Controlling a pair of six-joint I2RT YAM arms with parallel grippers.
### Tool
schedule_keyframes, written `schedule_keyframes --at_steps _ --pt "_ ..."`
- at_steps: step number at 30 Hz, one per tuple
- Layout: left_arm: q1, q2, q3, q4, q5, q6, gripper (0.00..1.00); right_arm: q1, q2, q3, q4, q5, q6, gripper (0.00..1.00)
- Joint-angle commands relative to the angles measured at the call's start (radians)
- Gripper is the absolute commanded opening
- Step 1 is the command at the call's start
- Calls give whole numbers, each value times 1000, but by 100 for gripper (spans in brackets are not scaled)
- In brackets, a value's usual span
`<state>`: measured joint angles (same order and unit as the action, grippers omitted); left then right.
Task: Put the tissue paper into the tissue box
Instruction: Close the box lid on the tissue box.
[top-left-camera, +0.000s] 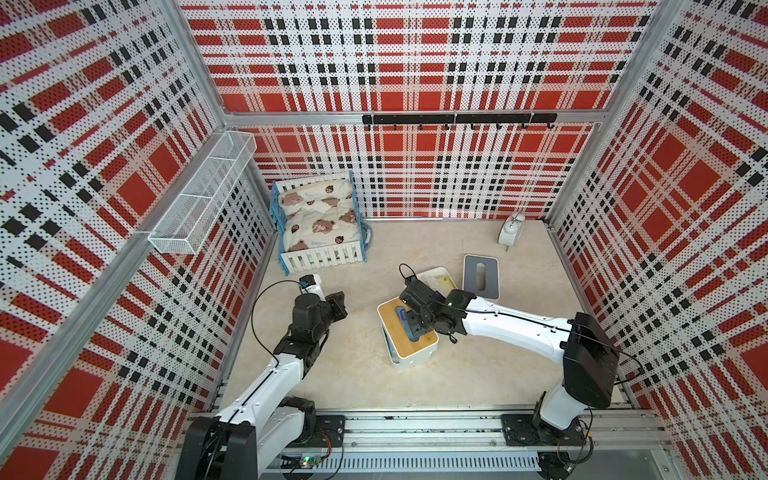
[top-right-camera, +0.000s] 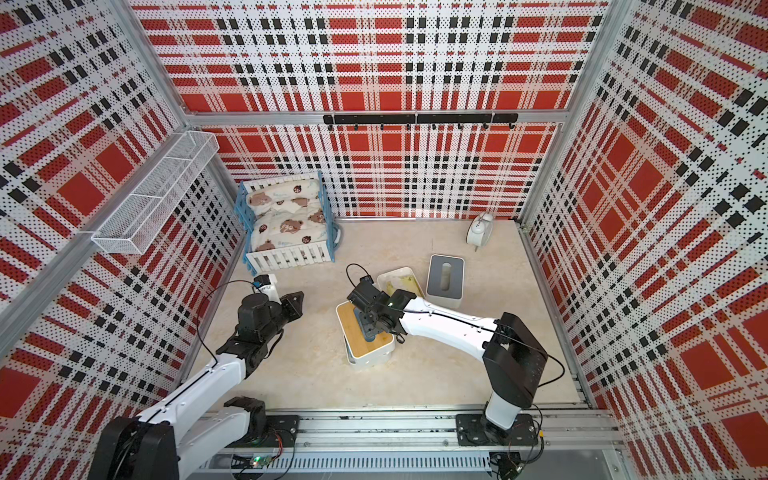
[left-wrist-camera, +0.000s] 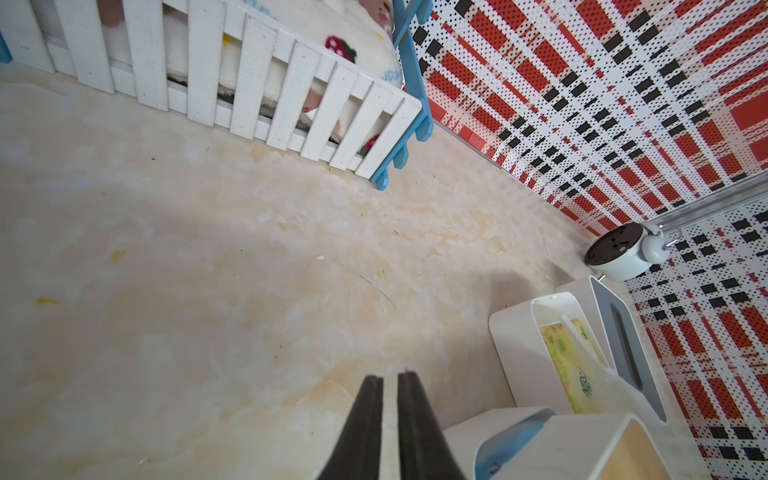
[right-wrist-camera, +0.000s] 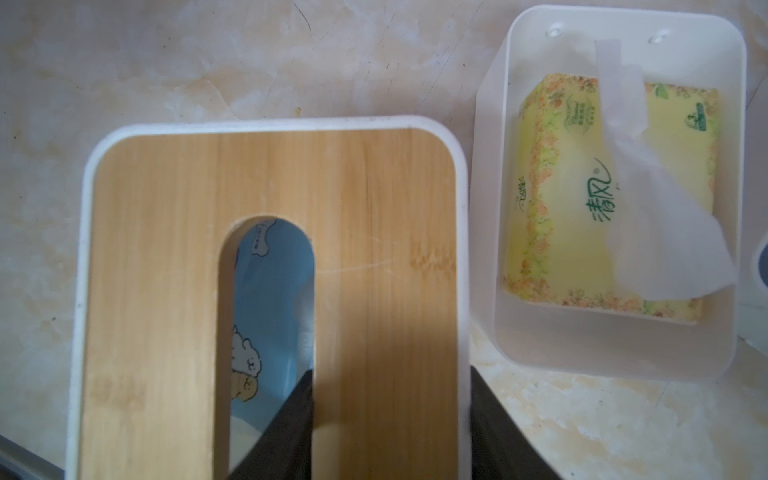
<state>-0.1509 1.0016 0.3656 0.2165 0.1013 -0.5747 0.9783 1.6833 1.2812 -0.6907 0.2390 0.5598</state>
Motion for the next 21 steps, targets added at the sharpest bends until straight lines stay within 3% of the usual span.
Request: schedule_keyframes --at_steps 1,21 --pt "1 -3 1 21 6 15 15 -6 1 9 7 5 15 23" --pt "2 -6 8 16 6 16 15 -53 14 -11 9 -21 5 23"
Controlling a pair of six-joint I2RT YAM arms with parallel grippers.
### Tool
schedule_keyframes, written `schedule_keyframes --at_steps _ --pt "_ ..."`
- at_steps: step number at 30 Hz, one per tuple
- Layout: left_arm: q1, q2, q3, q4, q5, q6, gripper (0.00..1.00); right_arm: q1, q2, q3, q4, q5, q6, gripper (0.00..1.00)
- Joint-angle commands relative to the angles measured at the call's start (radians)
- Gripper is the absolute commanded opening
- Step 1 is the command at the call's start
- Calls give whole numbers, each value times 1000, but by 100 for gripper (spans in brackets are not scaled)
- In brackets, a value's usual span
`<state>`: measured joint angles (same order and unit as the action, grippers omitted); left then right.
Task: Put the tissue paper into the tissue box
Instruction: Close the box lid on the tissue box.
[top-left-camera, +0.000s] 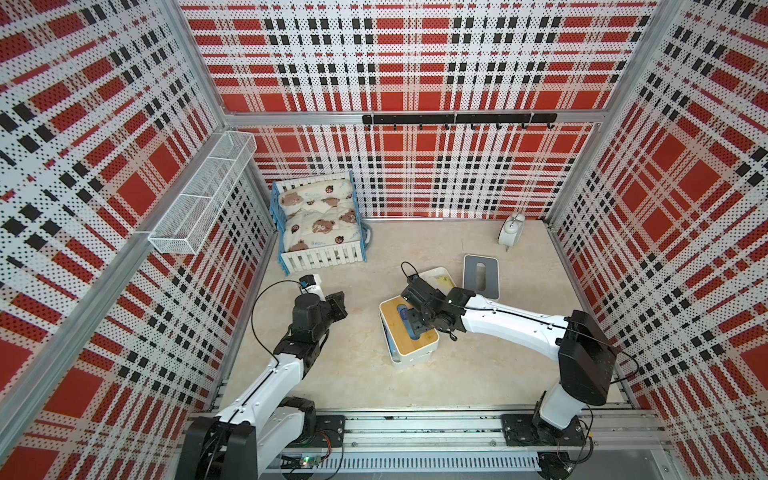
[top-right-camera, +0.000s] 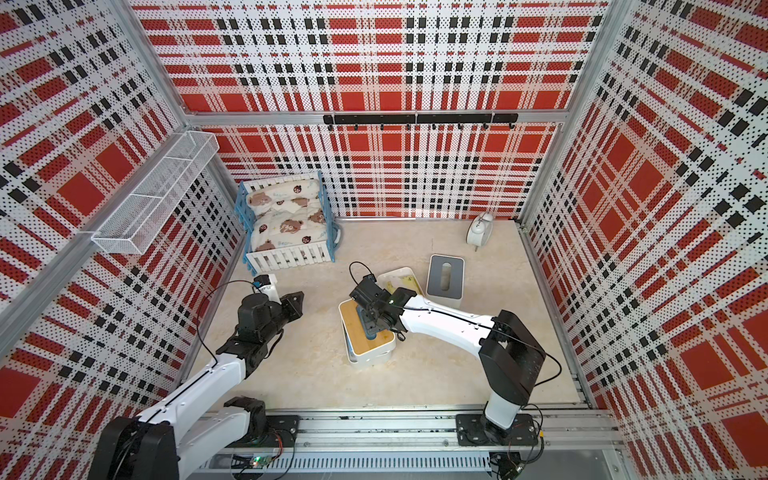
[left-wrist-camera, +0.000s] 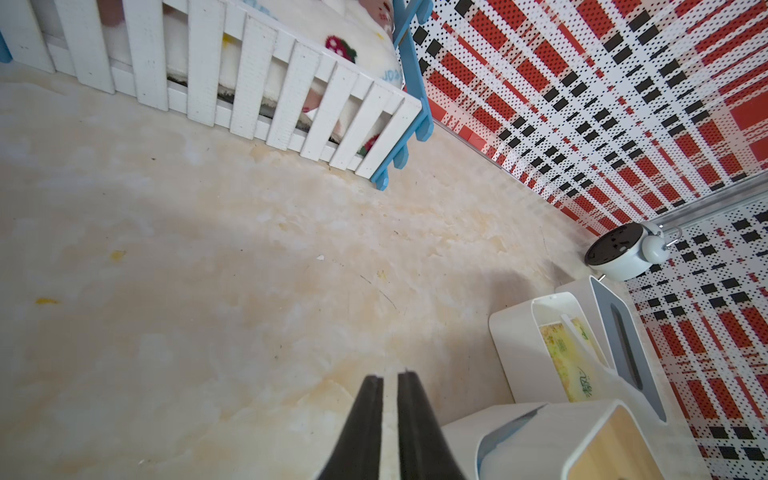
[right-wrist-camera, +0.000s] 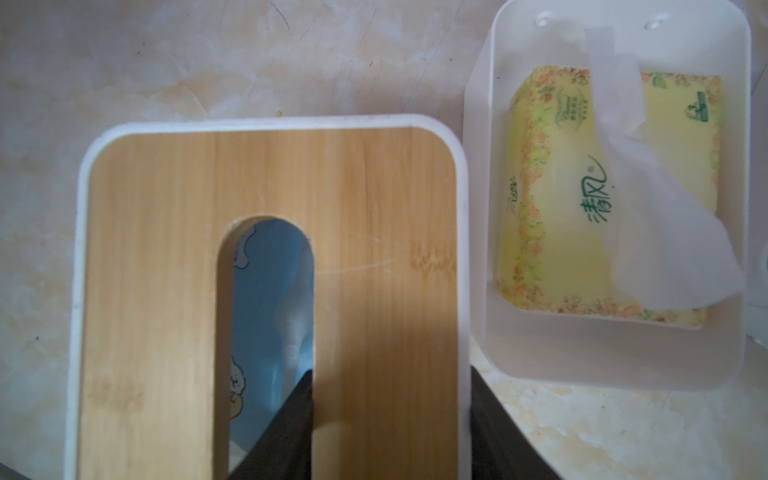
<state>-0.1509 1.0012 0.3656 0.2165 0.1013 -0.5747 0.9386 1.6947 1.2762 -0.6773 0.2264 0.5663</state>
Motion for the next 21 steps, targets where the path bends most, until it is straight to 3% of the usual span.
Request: schedule_keyframes --at_steps 1,11,21 --pt "2 -3 9 17 9 16 15 -14 10 3 -10 -12 -4 23" --pt "2 -11 15 8 7 18 15 -14 197 207 -127 -114 -86 23" --pt "6 -14 3 7 7 23 15 -14 378 524 -379 -86 -175 23"
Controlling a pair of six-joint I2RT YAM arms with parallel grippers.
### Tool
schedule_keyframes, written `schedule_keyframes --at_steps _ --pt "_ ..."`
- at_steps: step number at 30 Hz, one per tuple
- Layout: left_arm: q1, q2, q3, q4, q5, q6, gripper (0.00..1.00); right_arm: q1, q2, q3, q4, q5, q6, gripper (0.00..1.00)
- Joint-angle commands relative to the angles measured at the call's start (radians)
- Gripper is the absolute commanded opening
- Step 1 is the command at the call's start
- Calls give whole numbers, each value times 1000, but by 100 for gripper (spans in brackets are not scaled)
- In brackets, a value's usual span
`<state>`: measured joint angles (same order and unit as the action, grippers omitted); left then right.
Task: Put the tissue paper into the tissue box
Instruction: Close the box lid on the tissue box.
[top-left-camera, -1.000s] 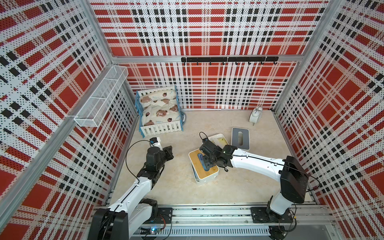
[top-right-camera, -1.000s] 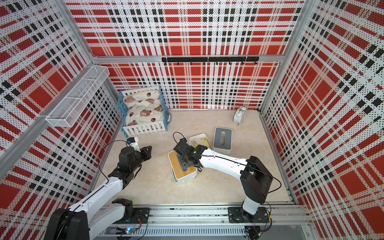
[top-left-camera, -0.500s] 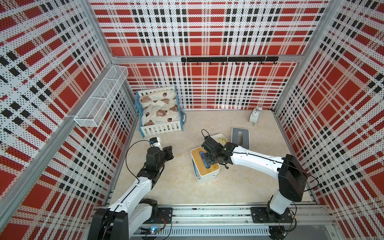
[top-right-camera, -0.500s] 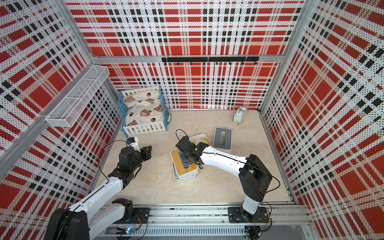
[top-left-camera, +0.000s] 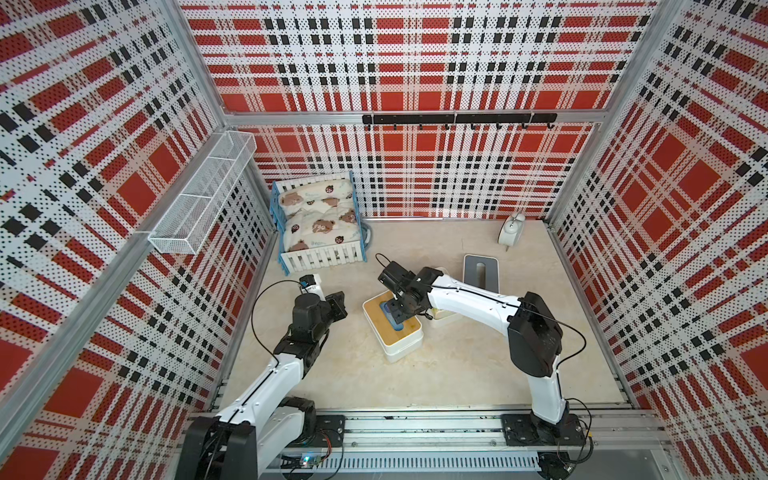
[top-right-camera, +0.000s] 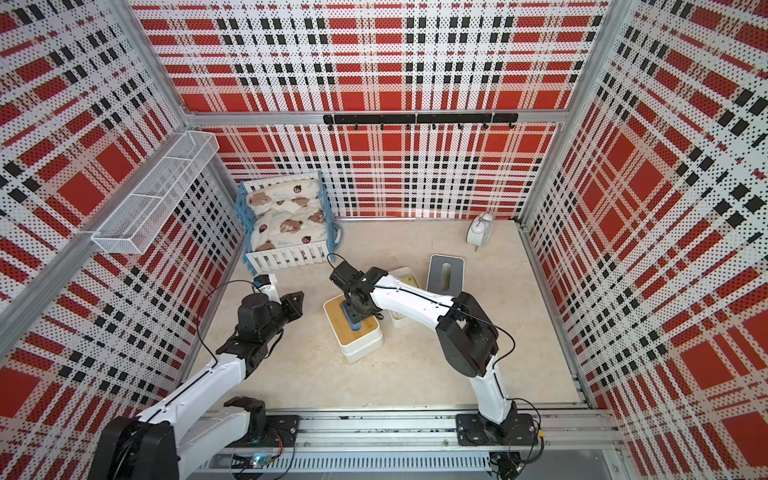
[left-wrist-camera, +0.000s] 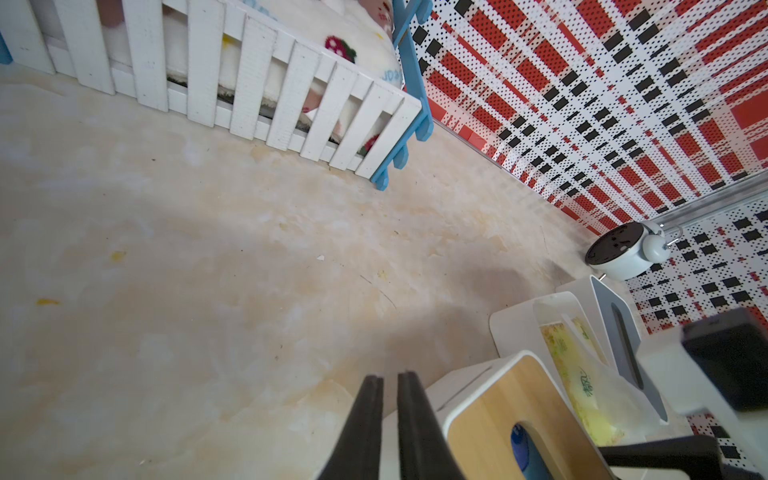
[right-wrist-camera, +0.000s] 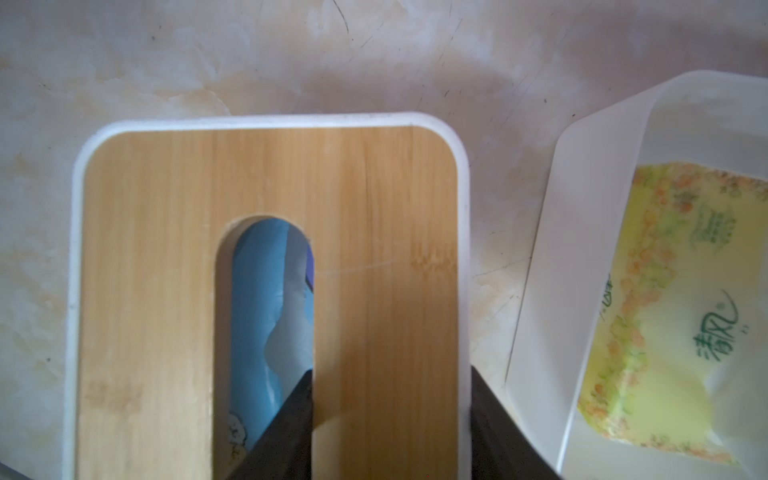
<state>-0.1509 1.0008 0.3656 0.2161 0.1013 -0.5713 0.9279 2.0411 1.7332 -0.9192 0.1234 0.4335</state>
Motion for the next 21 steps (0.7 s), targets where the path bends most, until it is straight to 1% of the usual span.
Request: schedule_keyframes --at_steps 1,5,8,12,17,18,21 --pt "7 -13 3 9 8 20 15 -3 44 97 -164 27 -48 23" --pt "5 1 2 22 18 15 15 -4 76 162 -226 71 -55 22" --pt "-2 13 4 31 20 12 15 -4 77 154 -202 123 -52 20" --pt "-29 32 15 48 11 3 15 -7 55 84 -93 172 -50 19" --pt "-88 98 55 76 -13 -5 15 -8 46 21 31 282 -63 18" --pt "-124 119 71 82 -20 -6 15 -8 37 -9 72 304 -70 17" --pt "-170 186 122 98 -36 -2 15 -11 30 -69 165 357 -82 15"
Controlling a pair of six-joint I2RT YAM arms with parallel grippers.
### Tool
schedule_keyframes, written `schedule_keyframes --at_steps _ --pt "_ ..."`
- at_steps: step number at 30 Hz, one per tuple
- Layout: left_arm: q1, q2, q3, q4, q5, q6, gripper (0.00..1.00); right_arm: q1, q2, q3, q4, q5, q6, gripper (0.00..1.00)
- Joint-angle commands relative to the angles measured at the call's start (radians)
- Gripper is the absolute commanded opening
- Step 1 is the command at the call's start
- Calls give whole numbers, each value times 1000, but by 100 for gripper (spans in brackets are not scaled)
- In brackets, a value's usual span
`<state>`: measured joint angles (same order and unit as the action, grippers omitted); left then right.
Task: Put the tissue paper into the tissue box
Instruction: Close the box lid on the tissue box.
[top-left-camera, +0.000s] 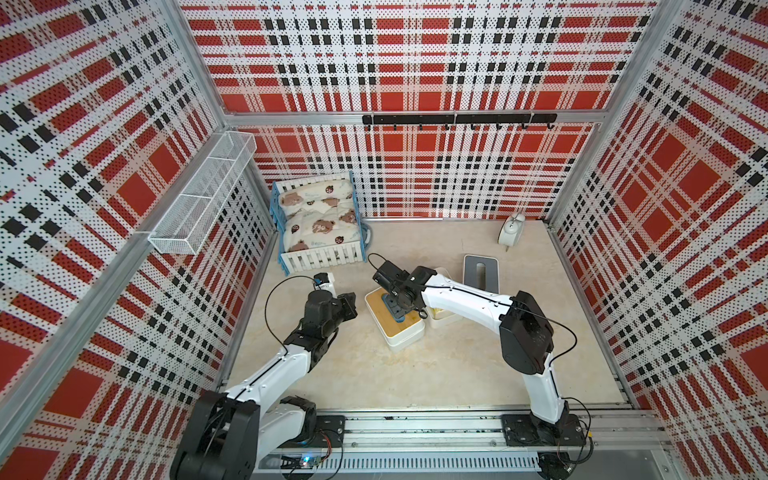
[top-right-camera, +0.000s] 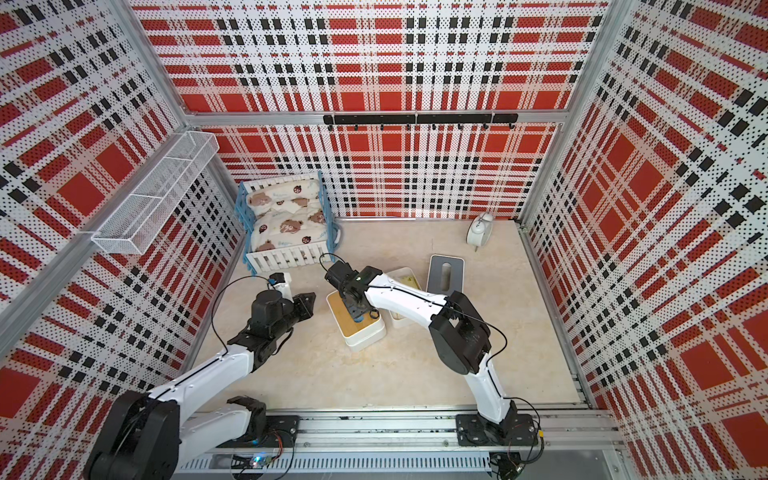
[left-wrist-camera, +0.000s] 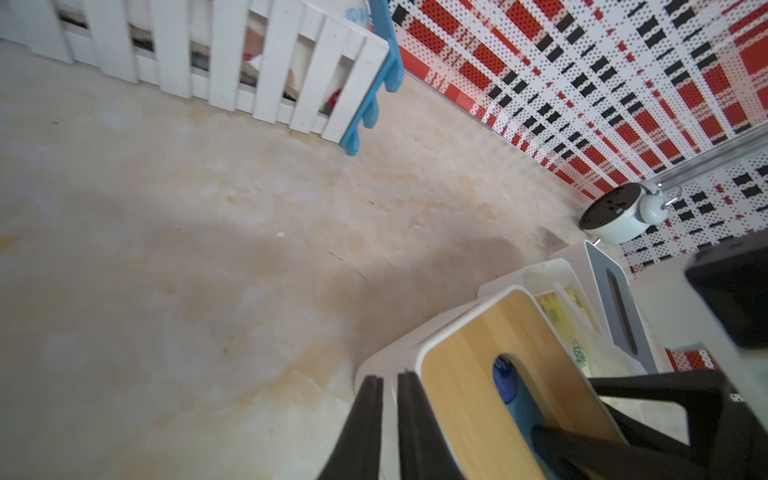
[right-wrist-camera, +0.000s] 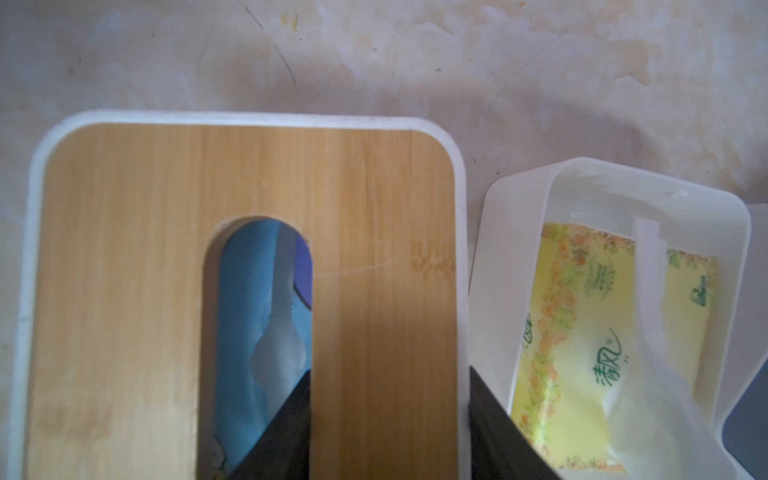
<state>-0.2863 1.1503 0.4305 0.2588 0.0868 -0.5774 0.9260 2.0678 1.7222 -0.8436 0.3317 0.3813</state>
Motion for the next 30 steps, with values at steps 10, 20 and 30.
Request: schedule_keyframes --at_steps 10,20,30 --pt "-144 250 169 108 -47 2 15 -30 130 -93 176 169 -38 11" --pt "-148 343 160 163 -21 -22 13 -58 113 -91 235 128 -30 17" --pt "-127 342 136 197 26 -45 9 -133 -49 -129 269 -175 -9 56"
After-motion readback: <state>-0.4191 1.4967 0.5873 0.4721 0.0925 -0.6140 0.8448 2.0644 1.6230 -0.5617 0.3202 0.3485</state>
